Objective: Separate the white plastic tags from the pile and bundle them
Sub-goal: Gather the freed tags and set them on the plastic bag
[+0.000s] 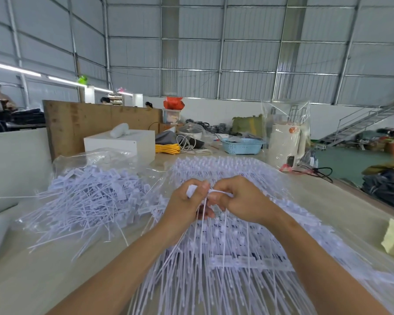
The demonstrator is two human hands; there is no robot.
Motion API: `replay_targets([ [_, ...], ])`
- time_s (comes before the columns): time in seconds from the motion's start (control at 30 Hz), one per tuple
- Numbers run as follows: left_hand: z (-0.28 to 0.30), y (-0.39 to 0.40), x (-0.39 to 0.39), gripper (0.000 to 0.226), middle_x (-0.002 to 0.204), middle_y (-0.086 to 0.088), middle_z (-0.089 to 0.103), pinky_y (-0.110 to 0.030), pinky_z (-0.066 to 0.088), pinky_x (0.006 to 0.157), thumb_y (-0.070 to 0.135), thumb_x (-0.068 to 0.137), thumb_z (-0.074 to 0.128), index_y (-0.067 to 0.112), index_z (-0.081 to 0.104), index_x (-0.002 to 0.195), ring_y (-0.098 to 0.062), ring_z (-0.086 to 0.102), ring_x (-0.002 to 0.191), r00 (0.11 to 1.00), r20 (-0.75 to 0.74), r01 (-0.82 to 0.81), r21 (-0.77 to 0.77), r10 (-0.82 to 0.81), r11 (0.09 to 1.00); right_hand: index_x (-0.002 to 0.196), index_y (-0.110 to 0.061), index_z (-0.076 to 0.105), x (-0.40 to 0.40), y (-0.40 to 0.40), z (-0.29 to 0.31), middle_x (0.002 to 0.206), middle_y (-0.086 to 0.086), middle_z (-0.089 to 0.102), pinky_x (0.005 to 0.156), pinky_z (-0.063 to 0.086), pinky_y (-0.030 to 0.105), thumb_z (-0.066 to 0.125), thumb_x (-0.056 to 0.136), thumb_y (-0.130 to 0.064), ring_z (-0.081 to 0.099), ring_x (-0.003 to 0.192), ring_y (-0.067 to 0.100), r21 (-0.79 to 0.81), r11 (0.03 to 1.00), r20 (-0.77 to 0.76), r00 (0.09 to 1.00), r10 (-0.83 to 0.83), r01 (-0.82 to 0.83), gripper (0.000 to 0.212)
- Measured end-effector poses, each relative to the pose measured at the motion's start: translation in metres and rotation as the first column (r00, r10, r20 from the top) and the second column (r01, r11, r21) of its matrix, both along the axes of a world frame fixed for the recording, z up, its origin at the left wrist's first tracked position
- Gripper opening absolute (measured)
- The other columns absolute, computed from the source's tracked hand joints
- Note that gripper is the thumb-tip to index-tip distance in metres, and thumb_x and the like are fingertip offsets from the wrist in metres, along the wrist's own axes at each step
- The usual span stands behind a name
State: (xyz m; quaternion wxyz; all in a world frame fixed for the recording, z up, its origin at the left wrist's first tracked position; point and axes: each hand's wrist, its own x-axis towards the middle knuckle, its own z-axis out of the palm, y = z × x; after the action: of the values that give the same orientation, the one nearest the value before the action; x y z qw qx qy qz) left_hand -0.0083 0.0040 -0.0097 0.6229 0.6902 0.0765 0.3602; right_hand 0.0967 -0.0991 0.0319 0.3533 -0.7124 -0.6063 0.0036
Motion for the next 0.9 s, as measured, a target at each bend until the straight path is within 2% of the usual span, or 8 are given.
replay_targets([
  [0.13,0.001,-0.003,0.000,0.027,0.055,-0.006,0.050,-0.017,0.035,0.039,0.026,0.096,0.052,0.008,0.045,0.077,-0.013,0.048,0.037,0.999,-0.039,-0.022,0.086,0.025,0.996,0.065,-0.022,0.063,0.003,-0.003,-0.003,0.061,0.003,0.058,0.068,0.047,0.038,0.060,0.091,-0.017,0.053,0.061,0.019,-0.042,0.999,0.059,0.998,-0.013,0.015,0.026],
  [0.33,0.003,-0.003,-0.003,0.029,0.050,0.000,0.043,-0.015,0.026,0.037,0.019,0.097,0.048,0.010,0.042,0.071,-0.007,0.030,0.037,0.980,-0.119,0.160,0.008,-0.157,0.987,0.086,-0.019,0.072,0.005,-0.016,0.005,0.077,0.001,0.067,0.073,0.048,0.031,0.062,0.088,-0.022,0.057,0.074,0.016,-0.193,0.976,0.332,0.943,-0.031,0.100,0.010],
  [0.4,0.004,-0.001,-0.006,0.026,0.051,0.000,0.042,-0.013,0.025,0.037,0.022,0.094,0.051,0.012,0.044,0.072,-0.006,0.027,0.037,0.948,-0.134,0.283,-0.056,-0.288,0.957,0.086,-0.017,0.074,0.006,-0.021,0.008,0.066,-0.009,0.062,0.069,0.045,0.025,0.064,0.087,-0.018,0.054,0.065,0.003,-0.212,0.976,0.282,0.959,0.013,0.049,0.010],
  [0.5,0.009,-0.002,-0.012,0.026,0.054,0.001,0.039,-0.011,0.026,0.037,0.031,0.090,0.056,0.018,0.049,0.070,-0.003,0.027,0.034,0.850,-0.079,0.499,-0.195,-0.521,0.844,0.078,-0.011,0.072,0.005,-0.030,0.015,0.058,-0.010,0.056,0.061,0.041,0.017,0.064,0.087,-0.007,0.049,0.055,0.000,-0.183,0.963,-0.042,0.980,0.196,-0.200,0.012],
  [0.6,0.020,-0.003,-0.022,0.021,0.056,0.002,0.044,-0.010,0.031,0.035,0.030,0.085,0.067,0.016,0.055,0.074,0.000,0.031,0.032,0.632,0.117,0.759,-0.292,-0.766,0.582,0.065,-0.023,0.067,0.008,-0.043,0.019,0.053,-0.006,0.053,0.051,0.035,0.015,0.061,0.086,-0.011,0.045,0.050,0.006,-0.053,0.917,-0.235,0.897,0.374,-0.396,0.025],
  [0.67,0.034,-0.003,-0.033,0.018,0.060,-0.003,0.039,-0.014,0.032,0.036,0.020,0.090,0.061,0.004,0.060,0.083,-0.003,0.029,0.035,0.467,0.353,0.876,-0.309,-0.811,0.370,0.061,-0.020,0.066,0.019,-0.053,0.018,0.052,-0.003,0.052,0.047,0.033,0.017,0.064,0.084,-0.019,0.043,0.048,0.008,0.091,0.920,-0.308,0.868,0.389,-0.380,0.023],
  [0.77,0.068,0.007,-0.052,0.022,0.062,-0.015,0.045,-0.020,0.031,0.044,0.013,0.093,0.058,-0.007,0.059,0.086,-0.009,0.034,0.045,0.451,0.610,0.892,-0.279,-0.651,0.356,0.059,-0.009,0.063,0.036,-0.058,0.013,0.052,0.003,0.050,0.045,0.033,0.017,0.060,0.080,-0.021,0.041,0.048,0.012,0.313,0.923,-0.383,0.859,0.339,-0.224,0.024],
  [0.9,0.113,0.062,-0.092,0.037,0.068,-0.019,0.051,-0.023,0.034,0.047,0.030,0.093,0.051,-0.005,0.053,0.081,-0.011,0.037,0.049,0.463,0.762,0.872,-0.300,-0.453,0.386,0.054,-0.012,0.061,0.026,-0.042,0.007,0.051,0.004,0.051,0.045,0.035,0.016,0.059,0.080,-0.021,0.042,0.047,0.010,0.284,0.939,-0.323,0.903,0.283,-0.193,0.027],
])
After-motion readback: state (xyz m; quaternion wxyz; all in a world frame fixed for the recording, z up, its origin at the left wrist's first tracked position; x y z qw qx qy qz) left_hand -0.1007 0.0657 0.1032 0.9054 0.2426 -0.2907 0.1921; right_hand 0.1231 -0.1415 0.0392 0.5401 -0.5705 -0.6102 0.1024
